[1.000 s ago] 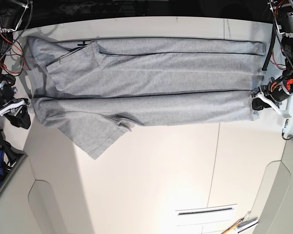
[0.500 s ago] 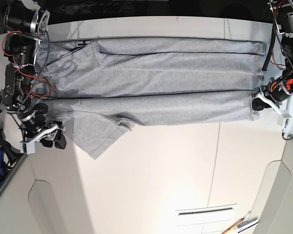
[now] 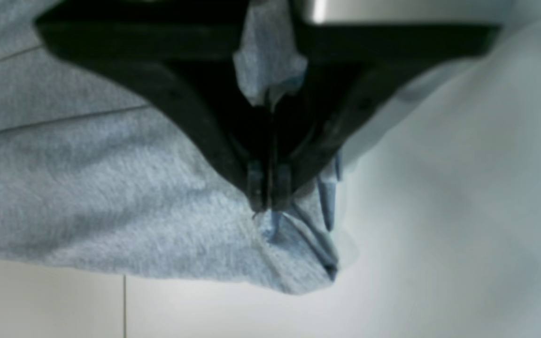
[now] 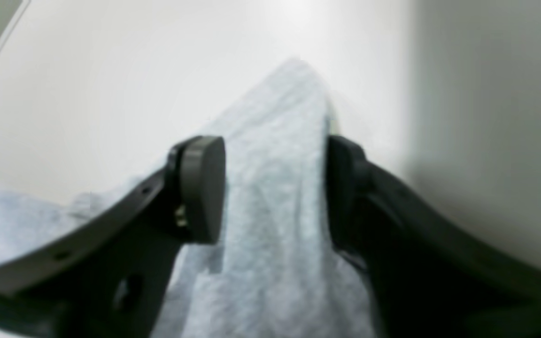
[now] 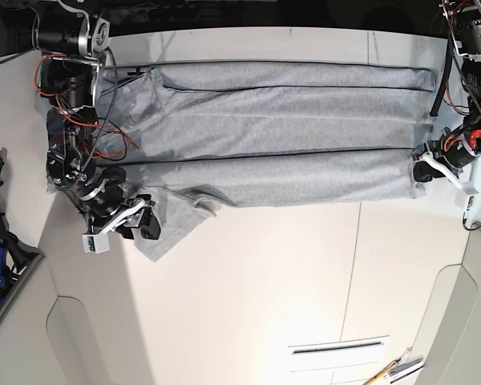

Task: Fold the T-shirt properly
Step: 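Regrasp the folded layers with both grippers and fold them over again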

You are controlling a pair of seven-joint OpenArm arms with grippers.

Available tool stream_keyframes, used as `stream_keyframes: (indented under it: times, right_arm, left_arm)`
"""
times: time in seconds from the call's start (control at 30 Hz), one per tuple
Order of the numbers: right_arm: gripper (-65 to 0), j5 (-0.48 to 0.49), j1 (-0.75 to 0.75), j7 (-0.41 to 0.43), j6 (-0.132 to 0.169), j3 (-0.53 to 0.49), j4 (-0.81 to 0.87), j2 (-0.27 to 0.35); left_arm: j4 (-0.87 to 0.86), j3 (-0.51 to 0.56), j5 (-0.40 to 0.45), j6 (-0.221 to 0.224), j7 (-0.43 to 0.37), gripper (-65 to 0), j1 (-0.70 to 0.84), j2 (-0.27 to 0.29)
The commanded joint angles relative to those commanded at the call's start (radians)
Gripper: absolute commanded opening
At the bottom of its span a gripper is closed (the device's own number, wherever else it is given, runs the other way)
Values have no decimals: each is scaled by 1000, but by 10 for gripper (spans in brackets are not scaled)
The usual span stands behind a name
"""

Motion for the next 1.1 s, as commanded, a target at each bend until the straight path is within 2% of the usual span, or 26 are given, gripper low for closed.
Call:
stream_keyframes:
  times: [0.13, 0.27, 0.4, 0.57, 0.7, 0.8, 0.93, 1.1]
  right_arm:
    - [-649, 0, 0, -2, 0, 0, 0, 0]
    - [-650, 1, 0, -21, 0, 0, 0, 0]
    - [-650, 5, -14, -115, 1, 0, 47, 4]
    - [-650, 58, -168, -125, 4, 5, 304, 31]
    - [-650, 81, -287, -148, 3, 5, 505, 51]
    - [-650, 149, -360, -197, 4, 21, 620, 69]
    - [-650, 210, -445, -245, 4, 94, 752, 69]
    - [-650, 317, -527, -299, 5, 196, 840, 70]
  left_arm:
    - [0, 0, 0, 0, 0, -650, 0, 0]
    - [0, 0, 0, 0, 0, -650, 0, -1]
    - [0, 0, -1, 0, 2, -650, 0, -3]
    - [0, 0, -10, 0, 24, -650, 0, -4]
    - [7, -1, -59, 0, 43, -650, 1, -10]
    - [21, -2, -105, 0, 91, -650, 1, -36]
    - [68, -2, -197, 0, 153, -650, 19, -97]
    - [156, -2, -225, 0, 195, -650, 85, -129]
